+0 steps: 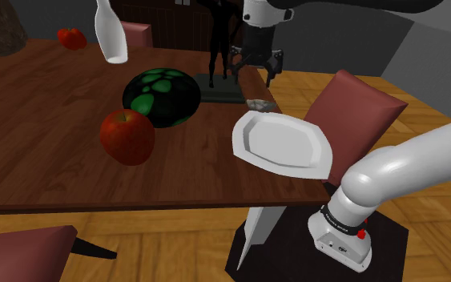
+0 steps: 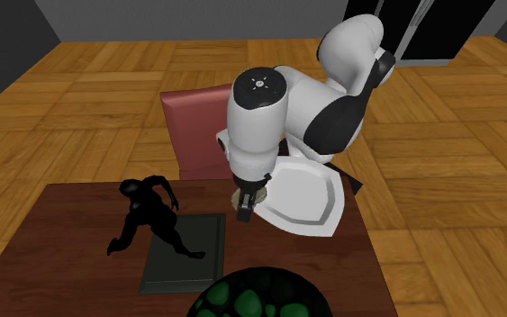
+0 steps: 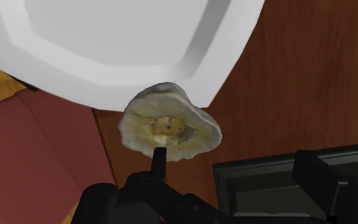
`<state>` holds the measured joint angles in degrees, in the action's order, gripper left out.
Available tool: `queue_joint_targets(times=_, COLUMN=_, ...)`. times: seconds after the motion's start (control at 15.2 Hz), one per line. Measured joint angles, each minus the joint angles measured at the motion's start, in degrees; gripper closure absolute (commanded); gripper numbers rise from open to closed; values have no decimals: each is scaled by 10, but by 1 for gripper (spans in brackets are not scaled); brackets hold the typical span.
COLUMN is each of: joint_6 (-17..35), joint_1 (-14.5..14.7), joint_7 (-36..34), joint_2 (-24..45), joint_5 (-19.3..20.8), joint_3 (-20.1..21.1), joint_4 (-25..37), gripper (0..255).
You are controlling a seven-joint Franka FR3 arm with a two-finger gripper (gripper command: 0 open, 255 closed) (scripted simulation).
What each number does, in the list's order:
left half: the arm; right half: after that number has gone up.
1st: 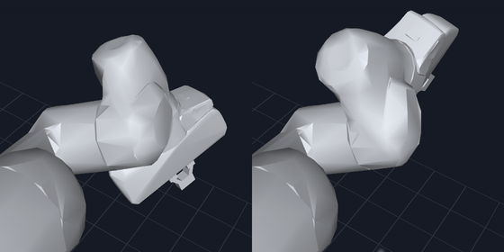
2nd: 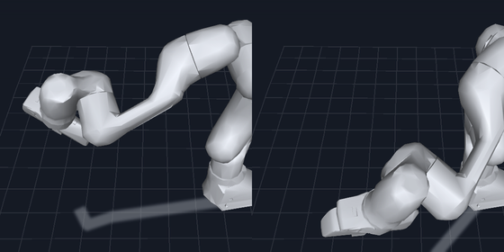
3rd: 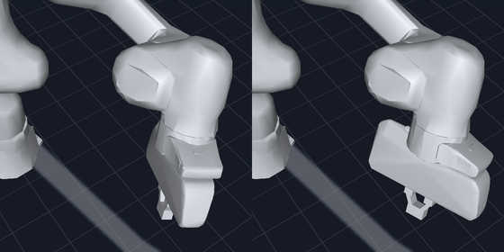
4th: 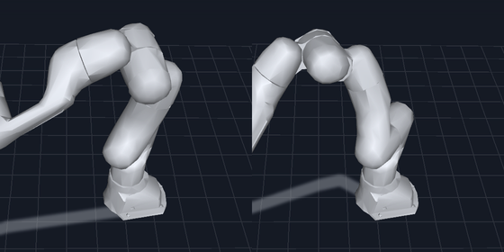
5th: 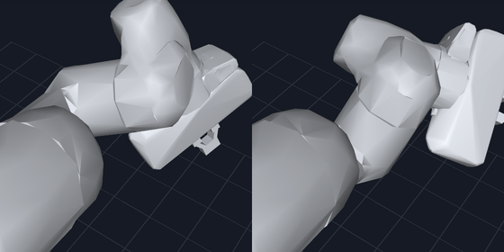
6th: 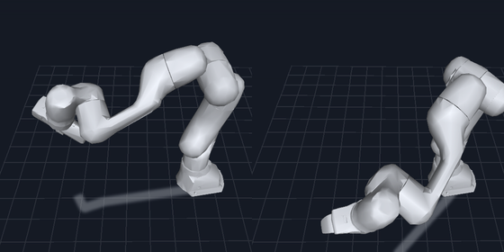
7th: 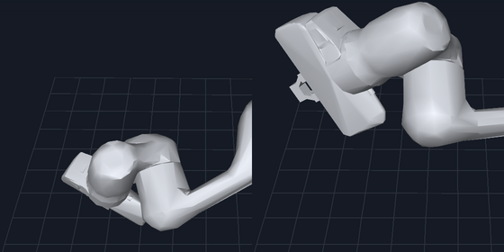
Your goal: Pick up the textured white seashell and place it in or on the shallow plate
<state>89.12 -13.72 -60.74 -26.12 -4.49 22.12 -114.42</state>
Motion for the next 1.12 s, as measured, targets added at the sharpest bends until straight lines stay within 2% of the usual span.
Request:
queue_joint_targets(times=0.2, joint_6=18, joint_1=-5, joint_7=-26, joint_2=7, joint_5=-2, joint_3=8, joint_4=-11, gripper=0)
queue_joint_targets(times=0.53, joint_6=47, joint_1=-4, joint_7=-27, joint_2=2, joint_5=-4, joint_3=8, joint_4=-46, gripper=0)
queue_joint_targets(times=0.92, joint_6=51, joint_1=-4, joint_7=-28, joint_2=1, joint_5=-5, joint_3=9, joint_4=-51, gripper=0)
queue_joint_targets(times=0.99, joint_6=51, joint_1=-4, joint_7=-28, joint_2=1, joint_5=-5, joint_3=9, joint_4=-51, gripper=255)
queue_joint_targets(times=1.12, joint_6=51, joint_1=-4, joint_7=-28, joint_2=1, joint_5=-5, joint_3=9, joint_4=-51, gripper=255)
